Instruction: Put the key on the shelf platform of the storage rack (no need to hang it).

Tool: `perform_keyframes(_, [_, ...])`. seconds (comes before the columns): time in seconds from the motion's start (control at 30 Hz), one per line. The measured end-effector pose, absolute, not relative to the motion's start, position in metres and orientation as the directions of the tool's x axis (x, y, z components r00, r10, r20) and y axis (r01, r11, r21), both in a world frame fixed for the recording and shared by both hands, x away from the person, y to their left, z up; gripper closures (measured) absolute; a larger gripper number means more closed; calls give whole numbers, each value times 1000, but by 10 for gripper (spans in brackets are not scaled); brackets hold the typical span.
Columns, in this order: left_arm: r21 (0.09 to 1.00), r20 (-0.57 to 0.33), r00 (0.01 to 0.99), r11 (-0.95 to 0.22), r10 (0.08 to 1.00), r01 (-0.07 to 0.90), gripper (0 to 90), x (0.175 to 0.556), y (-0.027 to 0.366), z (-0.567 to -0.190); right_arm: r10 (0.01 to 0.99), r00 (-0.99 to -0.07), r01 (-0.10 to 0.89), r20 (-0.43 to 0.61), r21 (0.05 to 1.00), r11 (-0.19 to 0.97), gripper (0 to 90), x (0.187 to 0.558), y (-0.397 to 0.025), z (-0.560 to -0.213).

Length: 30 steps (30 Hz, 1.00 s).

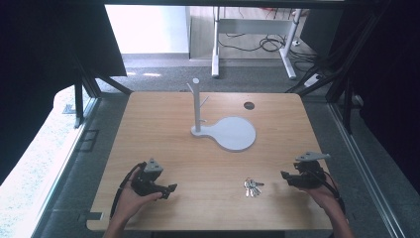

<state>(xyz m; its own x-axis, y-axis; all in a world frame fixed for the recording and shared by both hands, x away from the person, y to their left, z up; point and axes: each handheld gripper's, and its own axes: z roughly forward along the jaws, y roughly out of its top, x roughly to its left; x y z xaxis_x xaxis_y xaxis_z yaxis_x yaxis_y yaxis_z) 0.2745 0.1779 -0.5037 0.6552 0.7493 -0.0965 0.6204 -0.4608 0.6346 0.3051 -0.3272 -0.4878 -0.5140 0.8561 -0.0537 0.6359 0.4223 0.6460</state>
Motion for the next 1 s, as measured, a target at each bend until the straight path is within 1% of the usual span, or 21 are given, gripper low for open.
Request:
perform_keyframes(0.07, [637, -96, 650, -456, 754, 622, 203, 275, 181, -503, 837, -547, 646, 16, 644, 410, 367, 308, -322, -473])
perform_keyframes(0.13, [636, -99, 643, -448, 760, 628, 204, 275, 182, -503, 834, -552, 648, 13, 637, 419, 370, 308, -320, -470])
perform_keyframes(0.2, [638, -99, 644, -448, 759, 626, 203, 275, 182, -503, 818, -574, 649, -10, 604, 463, 387, 313, -311, -458])
perform_keyframes(0.27, [636, -93, 651, -458, 754, 621, 203, 276, 181, -503, 816, -578, 650, -15, 597, 471, 393, 315, -309, -455])
perform_keyframes(0.33, [632, -94, 657, -465, 748, 620, 203, 275, 178, -504, 799, -601, 653, -25, 561, 509, 402, 320, -300, -447])
perform_keyframes(0.5, [627, -89, 666, -477, 741, 615, 203, 275, 175, -506, 779, -627, 663, -13, 517, 541, 420, 323, -285, -436])
perform_keyframes(0.7, [625, -92, 671, -482, 736, 614, 203, 273, 172, -506, 756, -654, 652, -16, 495, 574, 428, 325, -268, -428])
perform_keyframes(0.8, [622, -90, 672, -486, 735, 614, 203, 273, 171, -506, 752, -659, 652, -14, 487, 581, 422, 327, -264, -429])
perform_keyframes(1.0, [622, -91, 663, -477, 743, 620, 203, 273, 172, -506, 732, -681, 648, -5, 462, 605, 442, 331, -252, -434])
